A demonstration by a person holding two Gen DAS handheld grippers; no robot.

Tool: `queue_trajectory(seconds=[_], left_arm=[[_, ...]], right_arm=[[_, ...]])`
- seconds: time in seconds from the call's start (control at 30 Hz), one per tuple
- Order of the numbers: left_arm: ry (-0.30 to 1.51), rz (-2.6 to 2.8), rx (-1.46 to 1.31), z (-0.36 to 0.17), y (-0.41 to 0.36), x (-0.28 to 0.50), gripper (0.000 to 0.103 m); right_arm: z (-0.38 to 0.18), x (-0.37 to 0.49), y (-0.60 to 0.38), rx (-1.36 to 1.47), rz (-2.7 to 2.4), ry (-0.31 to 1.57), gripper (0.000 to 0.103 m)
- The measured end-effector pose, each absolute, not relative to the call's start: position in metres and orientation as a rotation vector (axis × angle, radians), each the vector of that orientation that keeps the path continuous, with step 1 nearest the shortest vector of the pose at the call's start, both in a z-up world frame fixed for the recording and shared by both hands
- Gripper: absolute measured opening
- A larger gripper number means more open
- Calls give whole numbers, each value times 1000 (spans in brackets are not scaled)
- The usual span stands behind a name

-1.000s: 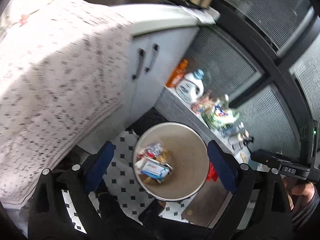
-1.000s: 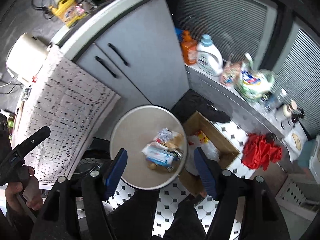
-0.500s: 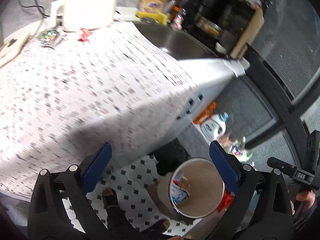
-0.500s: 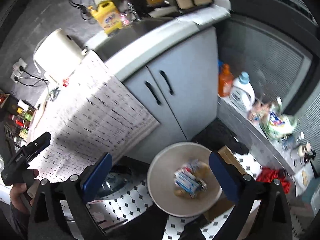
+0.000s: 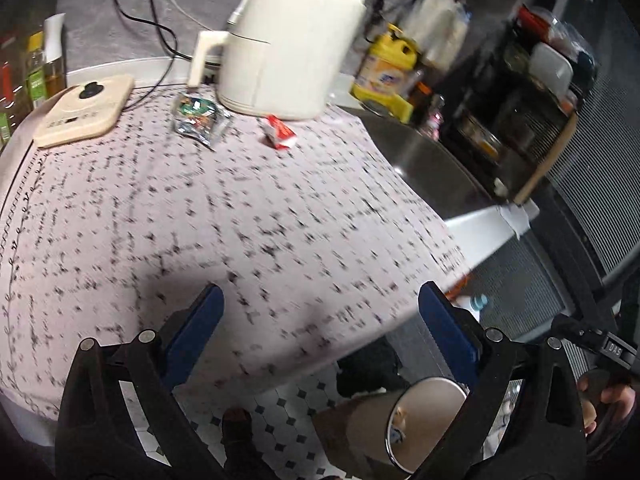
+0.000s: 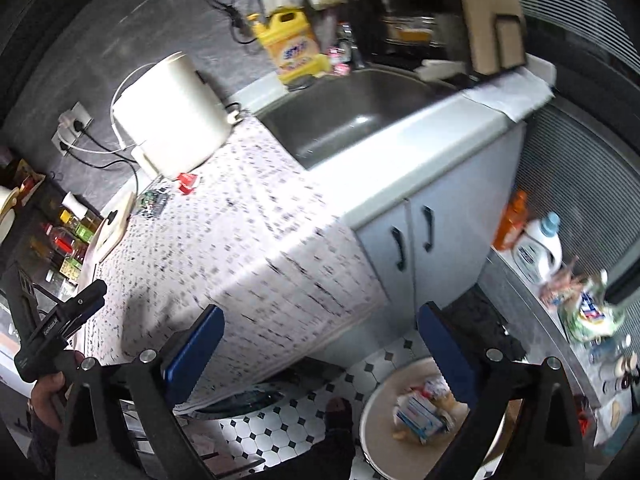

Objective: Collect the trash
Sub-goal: 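Grasp the snack wrapper with the left tool while the right tool grasps the red carton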

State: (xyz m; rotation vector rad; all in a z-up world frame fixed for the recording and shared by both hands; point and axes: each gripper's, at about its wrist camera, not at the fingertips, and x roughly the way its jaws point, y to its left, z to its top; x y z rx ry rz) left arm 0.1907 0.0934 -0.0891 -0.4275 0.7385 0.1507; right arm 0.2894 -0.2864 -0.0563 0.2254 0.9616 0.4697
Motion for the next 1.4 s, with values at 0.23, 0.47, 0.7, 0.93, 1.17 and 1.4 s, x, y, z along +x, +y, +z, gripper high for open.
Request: queue_trajectory(seconds=[0.23,0.47,0.7,0.93,1.17,1.4], left_arm=[[695,180,-453,-82,151,201,95],[681,188,-479,-85,204,224,84],[688,192,-495,-95,249,256,75],[709,200,-526,-105,287,292,65],[729,204,-546,-118,310,321,56],[750,204,-582,-133,334,351,52]], right_arm=[[-45,313,-223,195,517,939,95],[-40,335,-170,174,536,924,95],[-42,360,-126,168,528,914,95],[-45,378,-86,153,526,932,91],[-50,392,-60,130,527,952,84],[-56,407,-45,113,514,981,82]])
